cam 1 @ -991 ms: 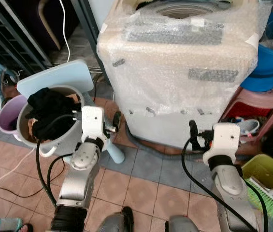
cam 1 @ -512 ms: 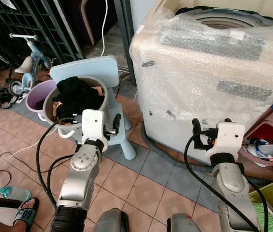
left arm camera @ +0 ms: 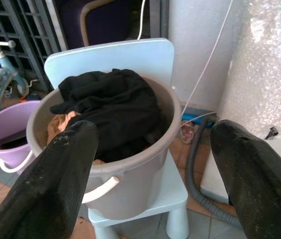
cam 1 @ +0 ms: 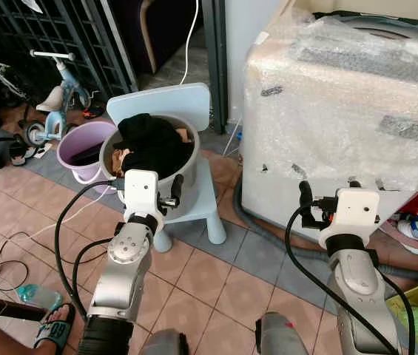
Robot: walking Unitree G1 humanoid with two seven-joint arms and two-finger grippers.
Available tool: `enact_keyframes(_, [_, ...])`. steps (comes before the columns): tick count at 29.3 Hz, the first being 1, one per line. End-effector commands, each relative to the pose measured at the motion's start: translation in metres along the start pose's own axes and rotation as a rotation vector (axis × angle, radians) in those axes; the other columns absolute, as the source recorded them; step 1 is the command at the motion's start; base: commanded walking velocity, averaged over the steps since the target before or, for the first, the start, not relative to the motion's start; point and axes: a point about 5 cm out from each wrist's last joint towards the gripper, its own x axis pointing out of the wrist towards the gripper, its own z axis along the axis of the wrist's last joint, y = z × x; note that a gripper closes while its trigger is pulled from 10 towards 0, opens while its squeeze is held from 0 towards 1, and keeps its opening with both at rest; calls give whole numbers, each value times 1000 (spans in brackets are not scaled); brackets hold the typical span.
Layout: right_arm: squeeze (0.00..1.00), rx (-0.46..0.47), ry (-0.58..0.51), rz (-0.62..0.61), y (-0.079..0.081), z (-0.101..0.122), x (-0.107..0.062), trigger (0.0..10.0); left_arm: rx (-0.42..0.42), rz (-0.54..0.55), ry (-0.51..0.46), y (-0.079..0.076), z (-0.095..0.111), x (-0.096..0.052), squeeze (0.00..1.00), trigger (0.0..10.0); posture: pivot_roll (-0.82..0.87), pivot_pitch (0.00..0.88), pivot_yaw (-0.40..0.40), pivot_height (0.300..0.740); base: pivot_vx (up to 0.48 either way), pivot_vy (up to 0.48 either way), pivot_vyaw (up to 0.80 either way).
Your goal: Clothes washing
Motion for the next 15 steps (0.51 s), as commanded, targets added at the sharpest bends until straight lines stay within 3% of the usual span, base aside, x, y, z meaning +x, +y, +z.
enact_keyframes(1, [0,-8,-22,49,5,5,6,10000,-8,36,-4,3,-1,0,0,10000,-88,100,13,740,0,0,0])
enact_keyframes(5, [0,-31,-36,116,14,9,17,10000,-38,89,-37,4,1,1,0,10000,-79,79,-34,740,0,0,0])
enact_keyframes(8, [0,-37,-48,131,16,12,21,10000,-43,116,-48,4,1,2,0,10000,-90,83,-23,740,0,0,0])
enact_keyframes(13, [0,-49,-64,137,19,12,16,10000,-22,46,-98,1,13,8,0,10000,-109,115,49,740,0,0,0])
enact_keyframes(15, [0,-56,-81,146,23,13,15,10000,-22,13,-122,1,20,10,0,10000,-115,118,63,740,0,0,625])
